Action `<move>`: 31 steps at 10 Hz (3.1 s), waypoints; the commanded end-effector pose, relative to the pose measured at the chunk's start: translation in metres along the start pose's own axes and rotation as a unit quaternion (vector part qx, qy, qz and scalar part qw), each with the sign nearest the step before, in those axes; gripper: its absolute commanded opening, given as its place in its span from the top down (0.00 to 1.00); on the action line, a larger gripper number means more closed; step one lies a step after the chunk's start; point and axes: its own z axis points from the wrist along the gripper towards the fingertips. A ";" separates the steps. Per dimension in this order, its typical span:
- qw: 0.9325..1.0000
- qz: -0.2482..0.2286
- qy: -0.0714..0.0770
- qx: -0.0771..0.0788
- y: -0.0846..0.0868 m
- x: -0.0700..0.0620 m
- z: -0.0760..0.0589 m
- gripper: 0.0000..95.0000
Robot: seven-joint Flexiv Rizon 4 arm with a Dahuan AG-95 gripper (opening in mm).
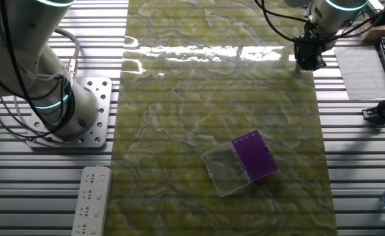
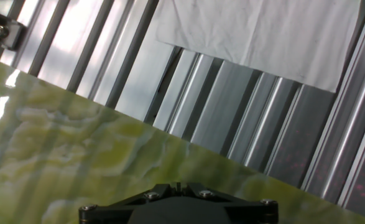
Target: Insert a small pipette tip into the holder for small pipette tips
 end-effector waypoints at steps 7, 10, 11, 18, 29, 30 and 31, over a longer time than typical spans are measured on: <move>1.000 0.005 -0.003 -0.004 -0.001 0.001 0.005 1.00; 1.000 0.020 -0.003 -0.010 0.010 -0.003 0.005 1.00; 1.000 0.027 -0.001 -0.013 0.016 -0.004 -0.001 1.00; 0.999 0.038 -0.001 -0.022 0.024 -0.004 -0.011 1.00; 0.999 0.043 -0.002 -0.019 0.020 -0.009 -0.001 1.00; 0.999 0.044 -0.002 -0.020 0.020 -0.008 0.000 1.00; 0.999 0.045 -0.002 -0.020 0.021 -0.007 0.001 1.00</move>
